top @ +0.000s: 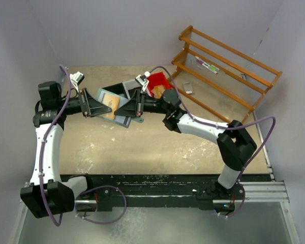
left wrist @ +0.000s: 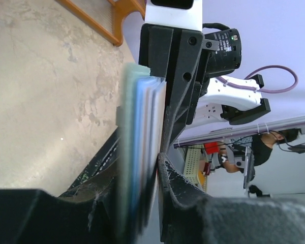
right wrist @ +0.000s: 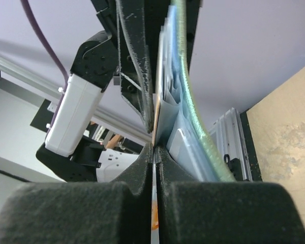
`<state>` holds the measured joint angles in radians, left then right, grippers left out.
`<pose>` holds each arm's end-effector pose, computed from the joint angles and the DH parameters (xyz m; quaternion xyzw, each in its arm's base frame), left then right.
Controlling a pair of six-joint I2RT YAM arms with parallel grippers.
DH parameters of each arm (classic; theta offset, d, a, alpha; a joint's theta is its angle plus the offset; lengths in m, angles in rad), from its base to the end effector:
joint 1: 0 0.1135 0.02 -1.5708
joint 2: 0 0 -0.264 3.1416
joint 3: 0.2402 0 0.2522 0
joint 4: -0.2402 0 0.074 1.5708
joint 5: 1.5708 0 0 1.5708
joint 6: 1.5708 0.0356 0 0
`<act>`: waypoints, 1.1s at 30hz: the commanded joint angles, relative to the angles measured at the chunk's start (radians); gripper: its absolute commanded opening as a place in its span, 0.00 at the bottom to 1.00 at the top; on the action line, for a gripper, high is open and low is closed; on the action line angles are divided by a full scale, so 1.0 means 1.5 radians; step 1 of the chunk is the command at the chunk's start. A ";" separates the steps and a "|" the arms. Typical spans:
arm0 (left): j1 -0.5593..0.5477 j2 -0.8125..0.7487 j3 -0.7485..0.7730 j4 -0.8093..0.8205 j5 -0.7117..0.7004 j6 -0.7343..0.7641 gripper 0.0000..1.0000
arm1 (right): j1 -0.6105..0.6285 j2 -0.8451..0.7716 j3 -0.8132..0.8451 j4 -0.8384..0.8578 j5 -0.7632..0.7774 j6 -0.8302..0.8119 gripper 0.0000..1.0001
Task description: Take the credit cards out of the card holder
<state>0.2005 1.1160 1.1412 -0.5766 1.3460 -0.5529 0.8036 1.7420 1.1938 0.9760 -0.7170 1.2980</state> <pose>0.2198 0.0092 0.3739 0.0317 0.7466 -0.6026 0.2802 0.2588 0.3021 0.3390 -0.1622 0.5633 0.7778 0.2267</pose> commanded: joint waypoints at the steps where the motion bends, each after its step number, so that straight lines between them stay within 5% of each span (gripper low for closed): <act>1: -0.002 -0.018 -0.018 0.073 0.044 -0.049 0.30 | 0.013 -0.005 0.047 0.036 0.001 -0.007 0.00; 12: -0.002 -0.026 -0.008 0.069 0.080 -0.046 0.09 | 0.010 -0.022 0.001 0.018 -0.025 -0.023 0.00; 33: -0.002 -0.026 0.012 0.045 0.094 -0.027 0.26 | 0.009 -0.038 0.011 -0.058 -0.029 -0.063 0.00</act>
<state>0.1955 1.0992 1.1149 -0.5274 1.4220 -0.6060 0.8143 1.7100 1.1828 0.8932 -0.7296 1.2278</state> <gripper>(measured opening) 0.272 0.005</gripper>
